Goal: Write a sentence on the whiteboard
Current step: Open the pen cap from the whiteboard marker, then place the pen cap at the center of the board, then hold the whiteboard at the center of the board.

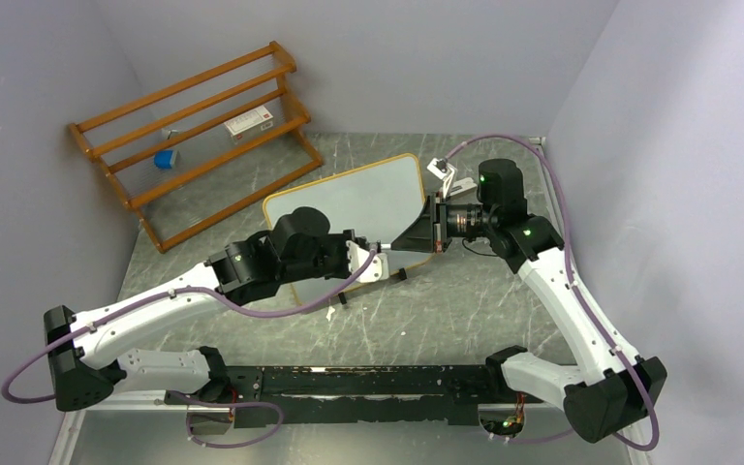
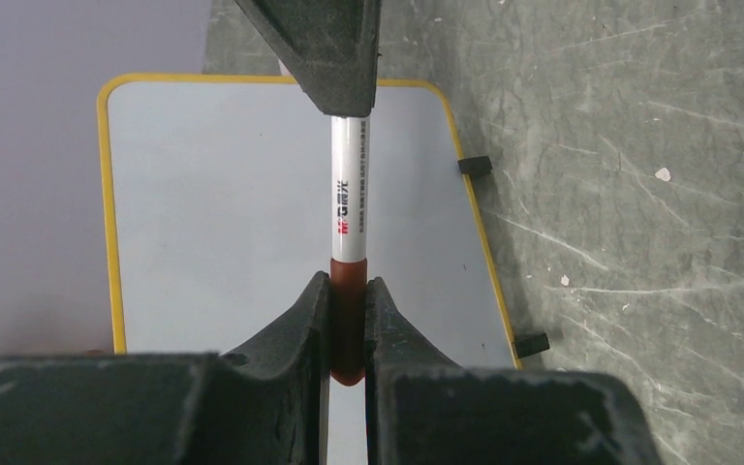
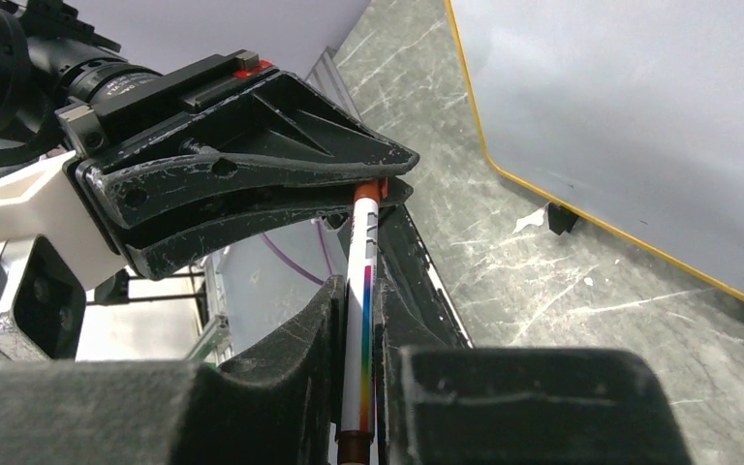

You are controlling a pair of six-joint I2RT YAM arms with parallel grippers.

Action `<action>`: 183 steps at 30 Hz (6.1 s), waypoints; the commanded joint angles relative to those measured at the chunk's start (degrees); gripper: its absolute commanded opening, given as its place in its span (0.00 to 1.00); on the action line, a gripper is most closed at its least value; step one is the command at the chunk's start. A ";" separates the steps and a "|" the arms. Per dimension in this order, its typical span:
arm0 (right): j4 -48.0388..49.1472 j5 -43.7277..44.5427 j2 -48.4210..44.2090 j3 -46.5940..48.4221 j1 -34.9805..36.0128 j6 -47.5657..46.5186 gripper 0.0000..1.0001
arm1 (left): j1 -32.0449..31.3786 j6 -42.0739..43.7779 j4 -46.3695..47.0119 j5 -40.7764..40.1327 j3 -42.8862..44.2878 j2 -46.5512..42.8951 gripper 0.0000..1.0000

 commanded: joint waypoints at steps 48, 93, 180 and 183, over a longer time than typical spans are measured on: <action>-2.31 35.64 -19.88 -0.74 -4.28 -9.10 0.00 | -11.53 -23.45 3.92 -8.03 -12.47 0.54 0.05; -1.44 37.47 -21.85 -3.21 -4.12 -10.06 0.00 | -14.42 -38.77 8.36 -5.76 -4.97 27.84 0.69; 5.21 27.42 -17.77 -5.28 -0.52 -10.99 0.00 | 65.85 -59.64 39.88 72.47 -20.20 6.82 0.12; 5.32 27.67 -16.99 -4.96 0.02 -10.90 0.00 | 65.68 -58.76 39.29 72.22 -21.06 6.01 0.05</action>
